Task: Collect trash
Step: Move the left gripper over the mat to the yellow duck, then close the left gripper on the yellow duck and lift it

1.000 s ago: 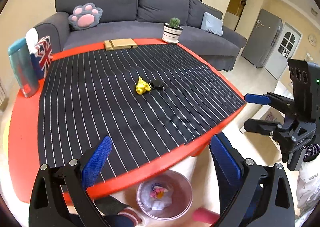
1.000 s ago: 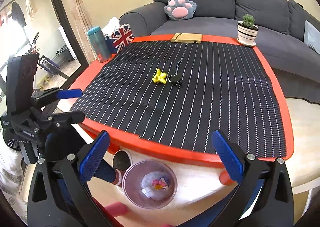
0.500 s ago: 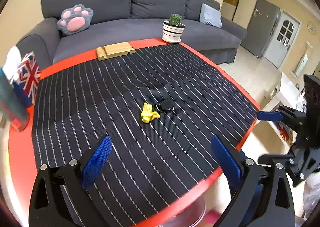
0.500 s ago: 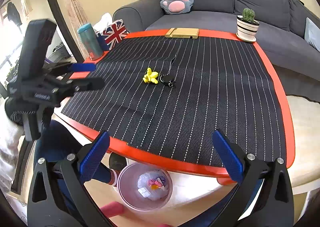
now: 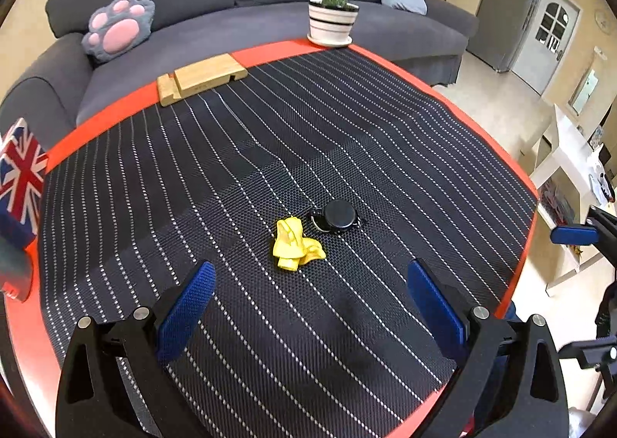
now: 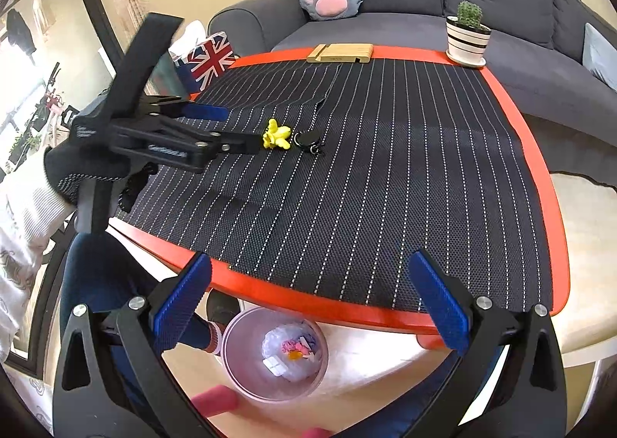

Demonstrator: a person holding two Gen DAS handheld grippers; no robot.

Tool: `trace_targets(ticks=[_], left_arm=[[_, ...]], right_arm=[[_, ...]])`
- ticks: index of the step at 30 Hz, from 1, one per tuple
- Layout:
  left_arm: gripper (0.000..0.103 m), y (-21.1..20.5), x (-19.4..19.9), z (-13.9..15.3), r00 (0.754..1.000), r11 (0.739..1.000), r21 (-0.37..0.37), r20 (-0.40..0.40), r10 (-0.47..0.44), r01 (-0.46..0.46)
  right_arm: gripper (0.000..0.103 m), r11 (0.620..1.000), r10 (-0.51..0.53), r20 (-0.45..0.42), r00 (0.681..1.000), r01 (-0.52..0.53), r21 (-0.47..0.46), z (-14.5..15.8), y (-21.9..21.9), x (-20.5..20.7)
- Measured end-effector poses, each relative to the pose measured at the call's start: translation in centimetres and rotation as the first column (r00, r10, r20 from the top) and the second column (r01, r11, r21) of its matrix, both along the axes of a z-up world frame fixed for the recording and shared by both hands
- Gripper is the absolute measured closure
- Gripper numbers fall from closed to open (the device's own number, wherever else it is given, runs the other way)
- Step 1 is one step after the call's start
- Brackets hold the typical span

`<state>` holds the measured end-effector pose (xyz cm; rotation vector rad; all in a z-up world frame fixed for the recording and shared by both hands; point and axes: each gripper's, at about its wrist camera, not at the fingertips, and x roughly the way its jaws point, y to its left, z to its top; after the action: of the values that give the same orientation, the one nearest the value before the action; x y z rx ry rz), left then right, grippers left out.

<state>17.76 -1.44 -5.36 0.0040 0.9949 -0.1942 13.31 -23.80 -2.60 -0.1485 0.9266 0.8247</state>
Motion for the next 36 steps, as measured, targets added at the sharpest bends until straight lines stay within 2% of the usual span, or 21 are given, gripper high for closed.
trace_targets(ticks=[5, 10, 15, 20, 36], left_arm=[[0.009, 0.0, 1.3, -0.9, 1.000, 1.000, 0.001, -0.017, 0.001, -0.001], [0.033, 0.0, 1.8, -1.8, 0.999, 1.000, -0.007, -0.045, 0.007, -0.008], [0.046, 0.1, 1.9, -2.1, 0.999, 1.000, -0.021, -0.050, 0.016, -0.017], [0.069, 0.3, 1.8, -2.3, 0.998, 0.999, -0.024, -0.051, 0.025, -0.026], [0.070, 1.5, 0.7, -0.5, 0.997, 0.997, -0.033, -0.001, 0.071, -0.071]], right_arm=[[0.003, 1.000, -0.001, -0.005, 1.000, 0.001, -0.003, -0.2, -0.2, 0.0], [0.003, 1.000, -0.005, -0.009, 1.000, 0.005, -0.004, -0.3, -0.3, 0.2], [0.003, 1.000, -0.006, -0.010, 1.000, 0.006, -0.005, -0.3, -0.4, 0.2], [0.003, 1.000, -0.002, -0.008, 1.000, 0.002, -0.010, -0.3, -0.4, 0.2], [0.003, 0.999, 0.048, 0.014, 0.999, -0.047, -0.025, 0.2, 1.8, 2.2]])
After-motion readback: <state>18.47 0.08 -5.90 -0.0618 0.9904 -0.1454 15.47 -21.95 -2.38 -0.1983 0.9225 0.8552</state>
